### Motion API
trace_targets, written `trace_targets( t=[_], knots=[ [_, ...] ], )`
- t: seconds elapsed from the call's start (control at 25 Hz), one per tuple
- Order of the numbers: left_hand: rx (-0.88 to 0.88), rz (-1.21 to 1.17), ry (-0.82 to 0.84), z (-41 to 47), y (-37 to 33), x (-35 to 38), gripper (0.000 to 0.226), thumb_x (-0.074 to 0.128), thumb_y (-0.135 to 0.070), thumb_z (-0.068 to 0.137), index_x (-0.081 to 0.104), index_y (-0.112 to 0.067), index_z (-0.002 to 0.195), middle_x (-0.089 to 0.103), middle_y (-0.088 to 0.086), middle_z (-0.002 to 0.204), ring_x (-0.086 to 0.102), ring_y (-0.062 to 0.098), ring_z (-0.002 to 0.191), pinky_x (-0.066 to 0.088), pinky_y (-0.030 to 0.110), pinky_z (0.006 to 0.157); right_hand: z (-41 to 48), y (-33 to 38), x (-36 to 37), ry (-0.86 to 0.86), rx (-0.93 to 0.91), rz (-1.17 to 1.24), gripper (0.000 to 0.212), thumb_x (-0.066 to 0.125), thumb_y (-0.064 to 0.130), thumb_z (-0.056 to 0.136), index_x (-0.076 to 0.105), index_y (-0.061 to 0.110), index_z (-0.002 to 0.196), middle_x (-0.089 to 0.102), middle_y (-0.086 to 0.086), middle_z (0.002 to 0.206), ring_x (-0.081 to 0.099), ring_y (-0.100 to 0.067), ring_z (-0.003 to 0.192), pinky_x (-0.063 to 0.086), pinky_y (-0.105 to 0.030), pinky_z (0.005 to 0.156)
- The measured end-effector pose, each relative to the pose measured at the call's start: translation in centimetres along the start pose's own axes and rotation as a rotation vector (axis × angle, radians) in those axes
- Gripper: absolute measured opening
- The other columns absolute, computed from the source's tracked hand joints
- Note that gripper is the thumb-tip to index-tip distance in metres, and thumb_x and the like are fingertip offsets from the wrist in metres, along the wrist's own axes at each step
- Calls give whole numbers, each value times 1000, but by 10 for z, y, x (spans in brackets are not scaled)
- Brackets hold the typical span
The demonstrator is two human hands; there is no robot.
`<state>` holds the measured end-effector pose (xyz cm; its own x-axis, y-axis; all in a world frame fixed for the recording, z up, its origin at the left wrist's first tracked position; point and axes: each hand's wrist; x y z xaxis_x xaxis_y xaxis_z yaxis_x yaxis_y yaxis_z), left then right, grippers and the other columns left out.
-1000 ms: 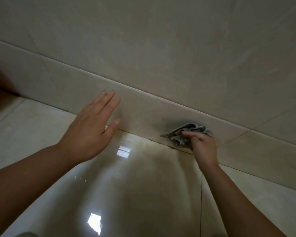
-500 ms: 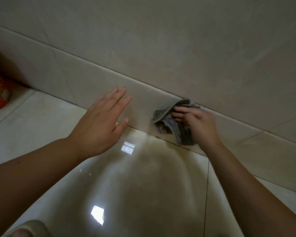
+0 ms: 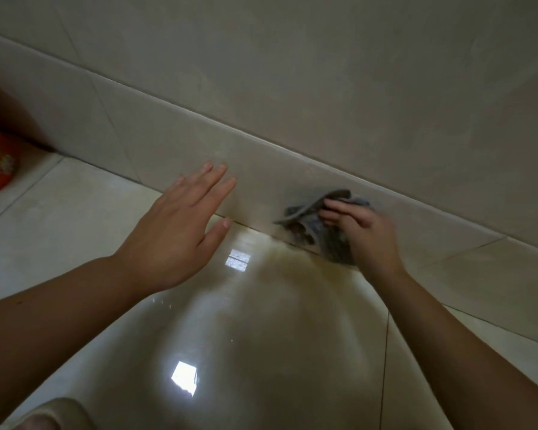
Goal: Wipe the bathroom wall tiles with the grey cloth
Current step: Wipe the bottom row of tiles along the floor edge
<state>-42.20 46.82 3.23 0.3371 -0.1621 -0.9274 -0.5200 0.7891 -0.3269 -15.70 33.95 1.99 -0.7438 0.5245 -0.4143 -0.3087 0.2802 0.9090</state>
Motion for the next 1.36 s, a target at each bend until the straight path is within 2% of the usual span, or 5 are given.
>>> trace_targets(
  t=[0.36, 0.6, 0.84, 1.08, 1.36],
  knots=[
    [-3, 7, 16, -1, 0, 7, 63, 26, -48, 98, 27, -19, 154, 20, 1, 163, 10, 14, 151, 16, 42, 122, 21, -84, 69, 453, -80, -541, 43, 50, 39, 92, 58, 29, 133, 56, 1, 140, 49, -18, 129, 34, -30, 112],
    [42, -15, 4, 7, -14, 6, 63, 27, -46, 98, 27, -19, 154, 18, 1, 163, 9, 14, 152, 13, 39, 122, -8, -118, -52, 367, 139, -643, 32, 55, 19, 94, 63, 40, 117, 62, 3, 131, 58, -17, 119, 41, -26, 106],
    [89, -42, -27, 25, -49, 3, 65, 26, -47, 96, 29, -17, 153, 20, 3, 163, 10, 15, 152, 15, 40, 122, 7, -14, -7, 338, -24, -220, 40, 49, -4, 93, 58, 12, 129, 65, 1, 115, 61, -7, 112, 43, -16, 101],
    [130, -28, -38, 24, -57, 9, 63, 28, -45, 97, 30, -16, 153, 22, 4, 162, 12, 16, 151, 18, 43, 122, -17, -85, -72, 333, 177, -575, 30, 58, 17, 94, 65, 31, 120, 65, -1, 126, 59, -22, 119, 41, -26, 104],
    [174, -32, -25, 36, -80, 17, 63, 30, -43, 97, 31, -15, 153, 23, 5, 162, 14, 17, 151, 17, 42, 122, -28, -13, -126, 112, 98, -307, 32, 52, 0, 93, 71, 17, 113, 71, 7, 102, 62, 14, 90, 42, -2, 87]
  ],
)
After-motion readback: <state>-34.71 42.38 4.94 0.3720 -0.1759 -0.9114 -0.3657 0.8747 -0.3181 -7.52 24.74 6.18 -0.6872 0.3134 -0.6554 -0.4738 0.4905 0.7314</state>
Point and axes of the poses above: each hand's wrist, its own z-axis towards the middle knuckle, its own x-axis out of the palm, y = z × x
